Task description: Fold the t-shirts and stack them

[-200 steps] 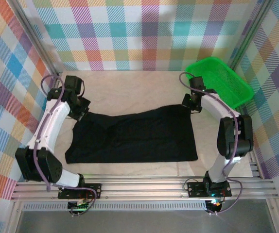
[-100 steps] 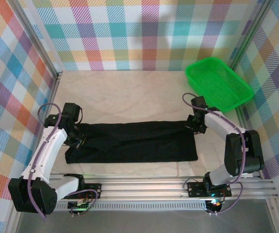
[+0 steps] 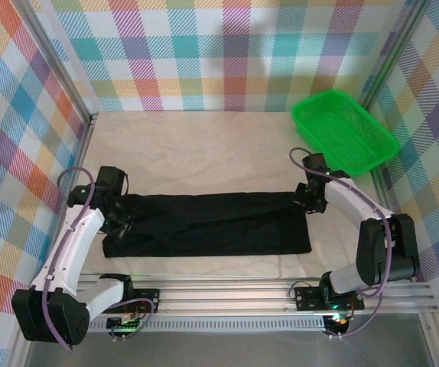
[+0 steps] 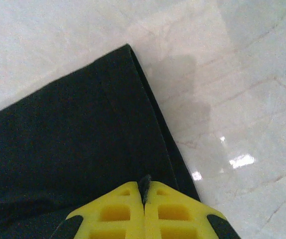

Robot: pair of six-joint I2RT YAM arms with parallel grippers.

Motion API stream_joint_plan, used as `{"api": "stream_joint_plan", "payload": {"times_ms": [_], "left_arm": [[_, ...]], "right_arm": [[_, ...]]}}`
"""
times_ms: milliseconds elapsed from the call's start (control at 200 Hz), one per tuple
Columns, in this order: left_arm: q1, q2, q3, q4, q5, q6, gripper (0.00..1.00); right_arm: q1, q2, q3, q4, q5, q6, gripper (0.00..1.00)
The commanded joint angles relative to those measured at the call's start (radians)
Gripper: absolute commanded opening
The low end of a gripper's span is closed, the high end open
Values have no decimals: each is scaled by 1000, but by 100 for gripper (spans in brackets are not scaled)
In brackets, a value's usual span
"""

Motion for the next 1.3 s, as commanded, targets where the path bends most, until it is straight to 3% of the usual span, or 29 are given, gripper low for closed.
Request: {"api": "stream_joint_plan", "payload": {"times_ms": [0, 160, 420, 730, 1034, 1294], "left_arm": [[14, -7, -50, -11, 9, -14, 0], [14, -3, -85, 7, 0, -12, 0], [13, -14, -148, 22, -5, -20, 0], [12, 12, -180, 62, -26, -14, 0], [12, 13, -191, 61, -58, -5, 0], [13, 16, -219, 76, -53, 4, 0]], "right_arm": [[8, -38, -30, -52, -12, 26, 1], [9, -46, -46, -63, -14, 36, 27], [9, -127, -22, -82, 10, 40, 34], [8, -26, 32, -52, -68, 77, 33], [9, 21, -70, -76, -118, 101, 10], [-7, 90, -100, -59, -94, 103, 8]]}}
